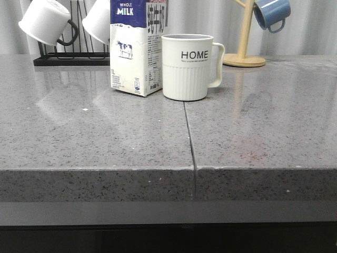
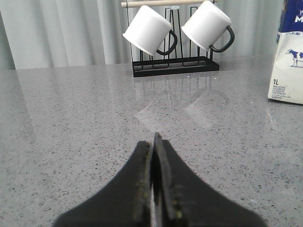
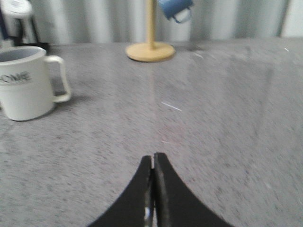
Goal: Place milk next to cup
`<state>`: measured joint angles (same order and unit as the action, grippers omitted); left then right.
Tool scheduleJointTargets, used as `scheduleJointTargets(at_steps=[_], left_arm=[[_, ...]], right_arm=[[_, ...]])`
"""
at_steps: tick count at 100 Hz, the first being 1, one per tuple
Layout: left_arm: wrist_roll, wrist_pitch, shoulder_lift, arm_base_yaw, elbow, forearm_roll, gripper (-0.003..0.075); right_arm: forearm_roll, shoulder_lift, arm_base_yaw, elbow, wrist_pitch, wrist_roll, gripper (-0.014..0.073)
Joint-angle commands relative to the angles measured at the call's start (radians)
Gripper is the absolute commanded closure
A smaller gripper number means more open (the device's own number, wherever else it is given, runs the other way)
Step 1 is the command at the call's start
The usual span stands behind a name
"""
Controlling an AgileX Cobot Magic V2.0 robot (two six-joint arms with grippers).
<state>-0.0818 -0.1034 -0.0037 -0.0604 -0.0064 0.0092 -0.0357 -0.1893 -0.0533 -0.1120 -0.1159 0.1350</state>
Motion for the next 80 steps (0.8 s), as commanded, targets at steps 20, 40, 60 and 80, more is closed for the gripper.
scheduleJointTargets(at_steps=[20, 40, 60, 80], left_arm=[[0.011, 0.069, -0.031, 0.001, 0.047, -0.001, 0.0741], [0.011, 0.069, -0.031, 0.001, 0.047, -0.001, 0.0741], [0.011, 0.069, -0.031, 0.001, 0.047, -0.001, 0.0741], [0.011, 0.069, -0.031, 0.001, 0.047, -0.001, 0.0741]], right_arm=[[0.049, 0.189, 0.094, 0.132, 0.116, -0.065, 0.0652], [0.049, 0.219, 0.099, 0.130, 0.088, -0.103, 0.0652], [0.049, 0.219, 0.099, 0.130, 0.103, -0.103, 0.0652], [0.049, 0.219, 0.099, 0.130, 0.103, -0.103, 0.0652]])
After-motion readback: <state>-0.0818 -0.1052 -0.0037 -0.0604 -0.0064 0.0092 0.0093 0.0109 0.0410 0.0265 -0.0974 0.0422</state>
